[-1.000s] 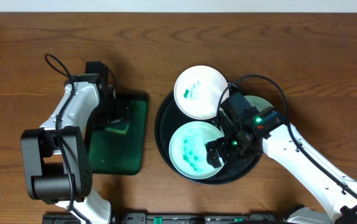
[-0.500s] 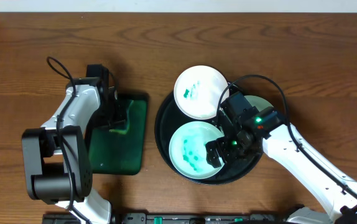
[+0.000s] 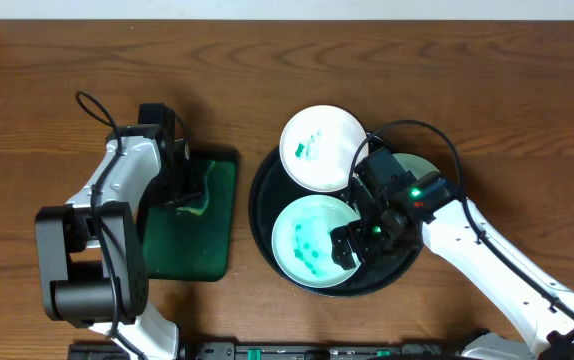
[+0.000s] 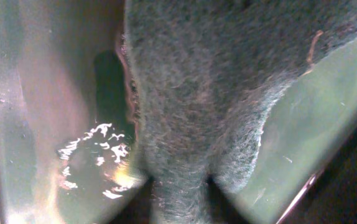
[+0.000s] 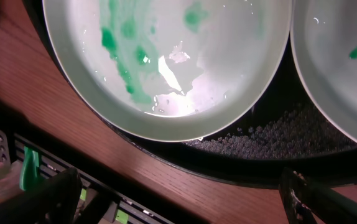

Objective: Clean dirty plates on tray and stack at the side

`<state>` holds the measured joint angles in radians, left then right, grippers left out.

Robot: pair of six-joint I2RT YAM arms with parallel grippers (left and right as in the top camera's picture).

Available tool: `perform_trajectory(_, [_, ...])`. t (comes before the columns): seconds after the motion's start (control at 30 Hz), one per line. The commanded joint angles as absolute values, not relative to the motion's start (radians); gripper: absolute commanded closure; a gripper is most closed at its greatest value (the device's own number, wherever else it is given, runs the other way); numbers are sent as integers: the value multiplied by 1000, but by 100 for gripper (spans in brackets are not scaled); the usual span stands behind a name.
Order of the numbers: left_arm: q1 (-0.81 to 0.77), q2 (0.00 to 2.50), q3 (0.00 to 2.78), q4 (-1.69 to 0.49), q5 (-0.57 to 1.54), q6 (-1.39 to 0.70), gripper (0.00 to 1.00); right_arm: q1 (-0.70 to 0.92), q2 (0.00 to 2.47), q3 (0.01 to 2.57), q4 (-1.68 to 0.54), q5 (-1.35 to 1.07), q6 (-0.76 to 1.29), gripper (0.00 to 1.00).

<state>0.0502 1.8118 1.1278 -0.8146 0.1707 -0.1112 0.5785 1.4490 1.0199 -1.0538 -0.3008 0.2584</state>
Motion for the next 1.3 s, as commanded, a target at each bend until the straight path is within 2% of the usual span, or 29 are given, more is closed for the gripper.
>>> perform_trajectory(0.0, [48,1831,1117,-827,176,-110,23,585,1444,1017,-1050,-316,245,1])
perform_trajectory(0.3, [48,1762,1118,-828,176,-81,23,585,1444,1017,-1049,-319,245,1])
perform_trajectory(0.4, [48,1736,1118,-789,176,-75,38,585,1444,1017,-1046,-319,245,1])
perform_trajectory(0.43, [48,1733,1118,-763,176,-75,39,585,1444,1017,-1046,-319,245,1])
perform_trajectory(0.47, [48,1734,1118,-742,176,-75,37,585,1444,1017,-1046,-319,245,1])
perform_trajectory(0.5, [48,1734,1118,-727,176,-67,27,585,1444,1017,-1046,-319,245,1])
perform_trajectory(0.53, [48,1735,1118,-710,176,-40,23,585,1444,1017,-1046,-319,245,1])
perform_trajectory(0.63, [48,1735,1118,-685,171,15,21,585,1444,1017,-1046,-319,245,1])
perform_trajectory(0.7, [48,1735,1118,-673,171,15,10,585,1444,1017,-1045,-319,245,1])
perform_trajectory(0.77, [48,1736,1118,-672,172,15,6,584,1444,1017,-1042,-319,245,1])
perform_trajectory(0.83, [48,1740,1118,-672,172,15,15,584,1444,1017,-1036,-319,245,1])
perform_trajectory(0.97, [48,1763,1118,-665,172,15,18,584,1444,1017,-1028,-319,245,1])
perform_trajectory(1.07, [48,1795,1118,-656,172,15,29,585,1444,1017,-1028,-319,245,1])
perform_trajectory(1.2, [48,1826,1118,-651,173,15,29,584,1444,1017,-1028,-319,245,1])
perform_trajectory(1.27, [48,1837,1118,-648,172,15,36,584,1444,1017,-1025,-319,245,1])
